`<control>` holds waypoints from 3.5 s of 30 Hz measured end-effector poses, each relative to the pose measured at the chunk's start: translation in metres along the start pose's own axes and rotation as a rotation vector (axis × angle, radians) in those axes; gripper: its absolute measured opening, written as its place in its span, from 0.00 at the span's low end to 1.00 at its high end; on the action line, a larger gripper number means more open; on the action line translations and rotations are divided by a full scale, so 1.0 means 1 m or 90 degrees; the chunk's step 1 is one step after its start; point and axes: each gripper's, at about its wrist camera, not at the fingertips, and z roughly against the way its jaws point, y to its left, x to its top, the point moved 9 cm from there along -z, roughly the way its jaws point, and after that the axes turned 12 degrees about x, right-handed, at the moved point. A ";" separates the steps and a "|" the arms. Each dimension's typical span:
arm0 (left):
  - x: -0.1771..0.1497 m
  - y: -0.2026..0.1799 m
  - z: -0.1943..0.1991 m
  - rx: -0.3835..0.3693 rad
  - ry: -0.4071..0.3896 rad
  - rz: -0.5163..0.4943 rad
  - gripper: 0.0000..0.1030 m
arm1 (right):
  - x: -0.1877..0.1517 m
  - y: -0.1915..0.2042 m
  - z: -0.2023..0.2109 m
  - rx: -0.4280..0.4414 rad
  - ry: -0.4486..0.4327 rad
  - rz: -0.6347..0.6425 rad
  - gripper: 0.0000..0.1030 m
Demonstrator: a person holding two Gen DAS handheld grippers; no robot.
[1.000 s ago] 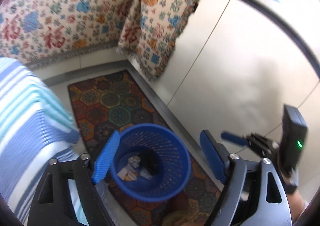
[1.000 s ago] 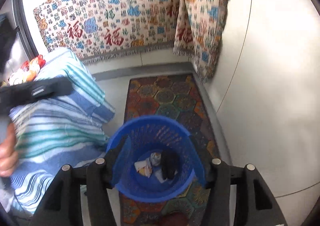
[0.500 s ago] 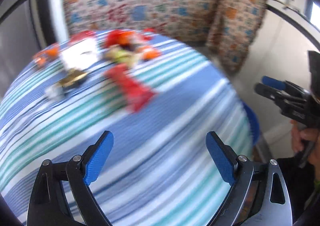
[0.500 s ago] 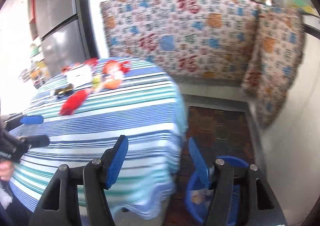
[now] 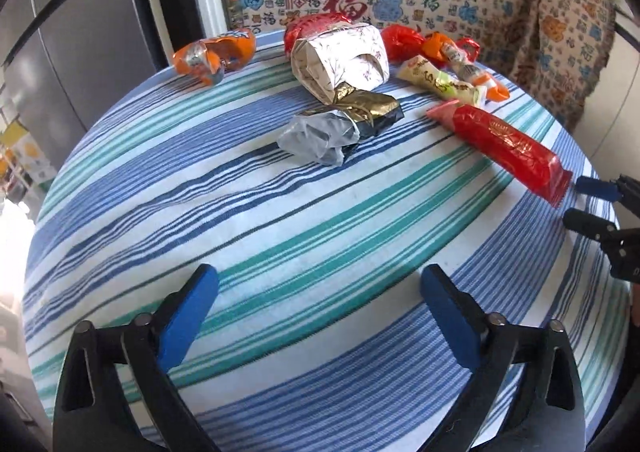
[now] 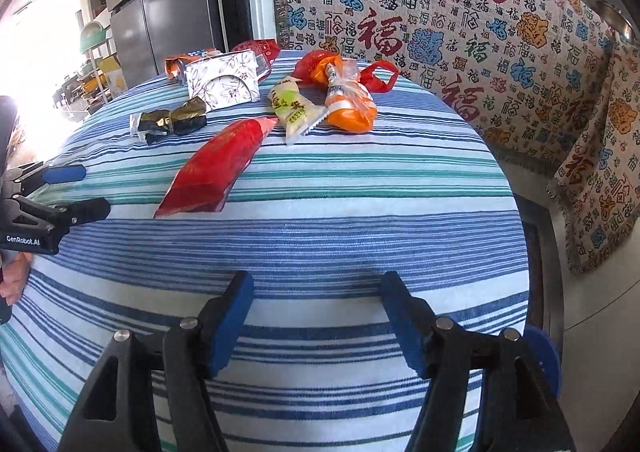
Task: Collect trash
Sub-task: 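Swing both tools back over the table toward the remaining wrappers, then grasp the red candy bar wrapper with the right gripper while the left grasps the gold foil packet, then lift the red wrapper with the right gripper while the left lifts the gold foil packet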
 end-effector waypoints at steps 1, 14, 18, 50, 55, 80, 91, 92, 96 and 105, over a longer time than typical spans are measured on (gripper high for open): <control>0.003 0.002 -0.003 -0.001 0.000 0.000 1.00 | 0.002 -0.002 -0.002 -0.002 -0.001 -0.002 0.71; 0.016 0.013 -0.014 -0.002 0.002 0.007 1.00 | 0.033 -0.056 -0.011 -0.031 -0.042 -0.130 0.70; 0.015 0.013 -0.014 -0.002 0.002 0.007 1.00 | 0.062 -0.028 0.002 0.040 -0.123 -0.120 0.69; 0.071 -0.013 -0.049 -0.092 -0.020 -0.119 1.00 | 0.033 0.020 -0.044 0.033 0.019 0.042 0.71; 0.090 -0.028 -0.060 -0.102 -0.024 -0.134 1.00 | 0.031 0.021 -0.044 0.035 0.018 0.039 0.73; 0.004 0.021 -0.002 0.018 -0.008 0.062 0.85 | 0.020 0.051 -0.040 0.081 0.028 0.080 0.71; 0.005 0.017 -0.009 0.036 0.010 0.049 1.00 | 0.025 0.051 -0.048 0.077 0.042 0.095 0.85; 0.005 0.017 -0.009 0.037 0.010 0.050 1.00 | 0.025 0.051 -0.049 0.077 0.043 0.095 0.86; 0.005 0.017 -0.010 0.036 0.010 0.050 1.00 | 0.026 0.052 -0.051 0.075 0.046 0.094 0.89; 0.005 0.018 -0.009 0.026 0.012 0.038 1.00 | 0.024 0.050 -0.050 0.078 0.069 0.097 0.89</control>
